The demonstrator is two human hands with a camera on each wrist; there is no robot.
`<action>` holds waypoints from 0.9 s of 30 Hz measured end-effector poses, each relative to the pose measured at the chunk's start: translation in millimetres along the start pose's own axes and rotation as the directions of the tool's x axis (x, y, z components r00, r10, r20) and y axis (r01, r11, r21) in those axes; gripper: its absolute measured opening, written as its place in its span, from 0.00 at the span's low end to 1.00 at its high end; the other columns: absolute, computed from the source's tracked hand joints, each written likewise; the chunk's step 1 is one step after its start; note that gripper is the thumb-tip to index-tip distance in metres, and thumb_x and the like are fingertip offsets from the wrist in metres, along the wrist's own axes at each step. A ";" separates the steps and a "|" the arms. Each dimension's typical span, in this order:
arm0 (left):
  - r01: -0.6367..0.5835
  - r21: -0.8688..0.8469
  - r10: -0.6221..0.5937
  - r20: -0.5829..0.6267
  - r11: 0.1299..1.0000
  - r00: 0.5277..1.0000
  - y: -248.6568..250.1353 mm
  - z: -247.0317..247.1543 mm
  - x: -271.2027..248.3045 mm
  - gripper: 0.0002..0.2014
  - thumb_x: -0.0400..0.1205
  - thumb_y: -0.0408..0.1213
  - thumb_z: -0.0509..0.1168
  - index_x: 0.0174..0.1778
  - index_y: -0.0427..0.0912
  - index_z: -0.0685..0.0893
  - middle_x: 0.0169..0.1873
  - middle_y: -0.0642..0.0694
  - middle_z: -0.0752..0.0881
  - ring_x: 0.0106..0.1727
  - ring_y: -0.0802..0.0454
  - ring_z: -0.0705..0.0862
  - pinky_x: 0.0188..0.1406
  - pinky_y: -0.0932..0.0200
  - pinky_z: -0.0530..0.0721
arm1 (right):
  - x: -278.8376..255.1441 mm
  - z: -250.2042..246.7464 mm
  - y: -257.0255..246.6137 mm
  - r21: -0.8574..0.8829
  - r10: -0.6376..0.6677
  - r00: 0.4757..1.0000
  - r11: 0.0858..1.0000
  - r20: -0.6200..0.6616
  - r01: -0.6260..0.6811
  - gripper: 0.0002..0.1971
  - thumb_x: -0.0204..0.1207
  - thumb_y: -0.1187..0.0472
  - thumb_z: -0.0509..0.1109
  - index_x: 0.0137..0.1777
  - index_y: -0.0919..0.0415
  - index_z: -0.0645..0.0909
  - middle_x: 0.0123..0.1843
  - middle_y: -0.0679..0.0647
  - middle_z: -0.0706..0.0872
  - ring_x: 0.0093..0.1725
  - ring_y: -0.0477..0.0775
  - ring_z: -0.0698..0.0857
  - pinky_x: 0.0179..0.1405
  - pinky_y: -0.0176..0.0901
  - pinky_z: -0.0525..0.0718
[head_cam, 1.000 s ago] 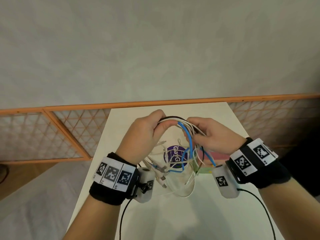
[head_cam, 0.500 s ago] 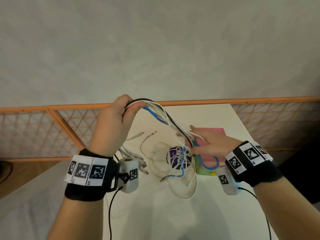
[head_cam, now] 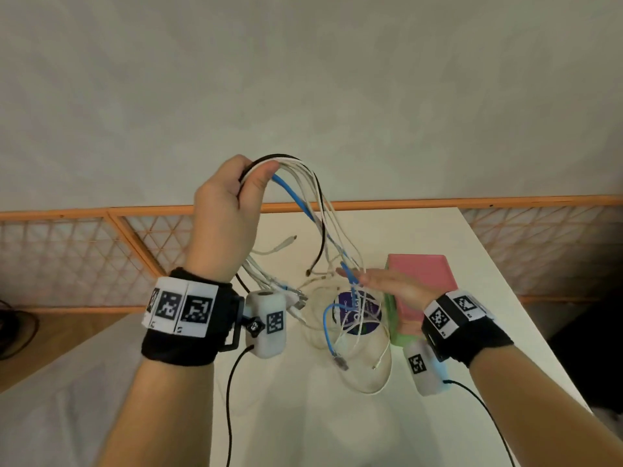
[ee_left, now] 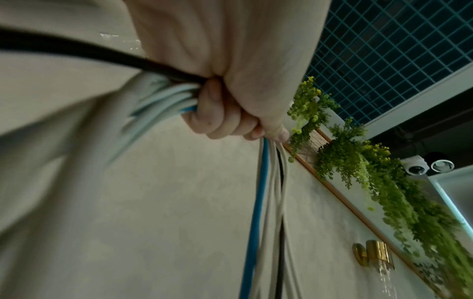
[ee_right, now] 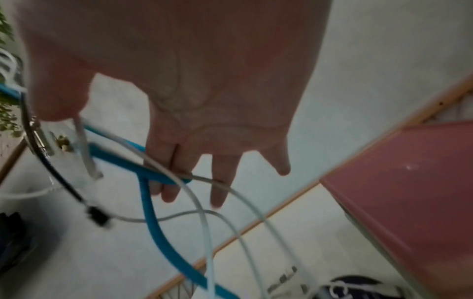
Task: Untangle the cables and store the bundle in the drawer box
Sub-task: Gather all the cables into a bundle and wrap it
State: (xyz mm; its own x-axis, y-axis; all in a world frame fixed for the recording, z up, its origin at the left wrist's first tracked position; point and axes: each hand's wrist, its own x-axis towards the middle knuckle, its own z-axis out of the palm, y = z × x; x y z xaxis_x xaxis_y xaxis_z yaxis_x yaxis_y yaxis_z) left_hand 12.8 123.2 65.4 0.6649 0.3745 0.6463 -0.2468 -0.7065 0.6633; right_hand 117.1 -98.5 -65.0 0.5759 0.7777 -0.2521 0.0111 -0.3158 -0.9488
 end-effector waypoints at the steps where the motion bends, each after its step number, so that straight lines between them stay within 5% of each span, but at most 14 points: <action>1: 0.007 -0.018 -0.008 -0.020 1.000 1.000 0.6 -0.7 1.4 0.15 0.85 0.44 0.62 0.36 0.38 0.77 0.24 0.49 0.69 0.27 0.61 0.68 0.27 0.69 0.66 | 1.1 1.5 3.6 0.007 0.022 1.000 1.000 -0.012 -0.022 0.28 0.63 0.32 0.71 0.62 0.40 0.82 0.68 0.41 0.83 0.70 0.41 0.78 0.76 0.47 0.68; 6: 0.012 -0.024 -0.014 -0.074 1.000 0.997 5.3 -12.5 14.6 0.16 0.86 0.47 0.60 0.33 0.47 0.72 0.24 0.52 0.67 0.25 0.62 0.65 0.26 0.66 0.63 | -0.8 11.7 33.5 -0.058 0.037 0.995 0.997 -0.089 -0.043 0.16 0.70 0.45 0.71 0.59 0.34 0.81 0.61 0.49 0.88 0.68 0.45 0.80 0.72 0.43 0.74; 9: 0.004 -0.009 -0.005 -0.092 1.000 0.996 8.2 -14.2 18.7 0.16 0.86 0.47 0.60 0.33 0.48 0.72 0.24 0.52 0.67 0.26 0.62 0.65 0.27 0.63 0.64 | 0.6 16.1 49.0 -0.179 0.062 0.998 0.982 -0.022 -0.065 0.22 0.74 0.62 0.72 0.66 0.40 0.79 0.74 0.44 0.74 0.77 0.40 0.63 0.67 0.23 0.68; 10: 0.003 -0.011 -0.004 -0.111 1.000 0.994 9.8 -15.7 20.6 0.16 0.86 0.47 0.60 0.33 0.48 0.72 0.24 0.52 0.67 0.26 0.62 0.65 0.27 0.64 0.65 | 1.6 16.1 55.4 -0.187 0.060 0.998 0.981 0.016 -0.056 0.25 0.74 0.66 0.71 0.67 0.41 0.78 0.74 0.42 0.72 0.77 0.38 0.61 0.68 0.25 0.64; 12: -0.020 0.005 0.021 -0.126 1.000 0.992 13.7 -22.9 24.6 0.15 0.86 0.47 0.59 0.33 0.49 0.72 0.24 0.52 0.68 0.25 0.63 0.66 0.26 0.67 0.65 | -3.2 16.6 58.7 -0.033 0.042 0.999 0.999 0.031 -0.041 0.27 0.72 0.71 0.69 0.69 0.48 0.77 0.66 0.47 0.82 0.70 0.42 0.76 0.64 0.33 0.73; 14: -0.099 0.083 0.104 -0.060 0.992 0.993 18.0 -30.0 28.9 0.15 0.87 0.46 0.60 0.35 0.45 0.74 0.24 0.51 0.69 0.25 0.63 0.68 0.26 0.69 0.66 | -11.1 18.0 47.9 0.076 -0.099 0.979 0.991 -0.180 0.114 0.21 0.68 0.61 0.67 0.63 0.60 0.82 0.52 0.53 0.89 0.55 0.46 0.86 0.56 0.38 0.80; 15: -0.143 0.128 0.144 0.003 0.981 0.990 19.8 -31.7 30.2 0.15 0.86 0.46 0.60 0.36 0.43 0.75 0.24 0.50 0.70 0.26 0.61 0.69 0.27 0.68 0.66 | -14.6 18.1 35.5 -0.001 -0.211 0.915 0.974 -0.343 0.225 0.18 0.66 0.55 0.65 0.55 0.59 0.86 0.50 0.54 0.88 0.53 0.47 0.86 0.57 0.41 0.78; 17: -0.207 0.208 0.178 0.150 0.956 0.973 20.9 -29.5 30.5 0.16 0.85 0.49 0.60 0.37 0.41 0.76 0.22 0.46 0.71 0.25 0.54 0.70 0.26 0.62 0.65 | -20.4 16.5 -0.8 -0.213 -0.426 0.678 0.901 -0.599 0.378 0.13 0.67 0.50 0.62 0.46 0.53 0.84 0.52 0.55 0.82 0.57 0.47 0.81 0.59 0.44 0.73; 19: -0.240 0.247 0.174 0.262 0.939 0.949 18.9 -20.9 27.3 0.17 0.84 0.52 0.60 0.37 0.43 0.76 0.20 0.48 0.70 0.24 0.52 0.69 0.27 0.55 0.64 | -26.8 19.9 -52.6 -0.277 -0.577 0.519 0.792 -0.630 0.544 0.16 0.69 0.50 0.67 0.56 0.52 0.79 0.60 0.57 0.78 0.64 0.48 0.78 0.65 0.46 0.74; 22: -0.264 0.254 0.171 0.337 0.930 0.926 20.8 -2.0 13.6 0.19 0.81 0.56 0.60 0.39 0.43 0.78 0.19 0.51 0.69 0.25 0.47 0.68 0.29 0.52 0.69 | -26.1 28.1 -119.9 -0.267 -0.725 0.567 0.679 -0.390 0.684 0.33 0.69 0.58 0.76 0.72 0.52 0.67 0.65 0.59 0.78 0.66 0.47 0.80 0.68 0.40 0.76; 25: -0.211 0.139 0.172 0.249 0.968 0.953 23.0 1.9 7.7 0.17 0.82 0.52 0.60 0.40 0.42 0.80 0.21 0.51 0.71 0.26 0.54 0.68 0.28 0.60 0.70 | -5.4 40.1 -129.4 -0.272 -0.670 0.668 0.742 -0.324 0.612 0.13 0.78 0.64 0.68 0.61 0.55 0.74 0.36 0.52 0.80 0.32 0.42 0.81 0.41 0.46 0.87; 27: -0.148 0.064 0.141 0.097 0.987 0.985 17.2 -7.1 10.1 0.13 0.85 0.47 0.61 0.40 0.42 0.79 0.23 0.50 0.72 0.28 0.52 0.70 0.28 0.67 0.67 | 4.7 45.3 -102.3 -0.171 -0.568 0.765 0.822 -0.304 0.543 0.04 0.82 0.62 0.61 0.48 0.54 0.77 0.29 0.45 0.73 0.24 0.41 0.74 0.31 0.53 0.86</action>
State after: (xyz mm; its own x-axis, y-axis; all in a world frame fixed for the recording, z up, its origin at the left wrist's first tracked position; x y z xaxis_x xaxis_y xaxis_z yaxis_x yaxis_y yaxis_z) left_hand 10.2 119.0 86.0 0.6888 0.2109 0.6936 -0.2967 -0.7910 0.5351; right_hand 81.7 -38.0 22.2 0.6826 0.6091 0.4037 0.4613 0.0692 -0.8845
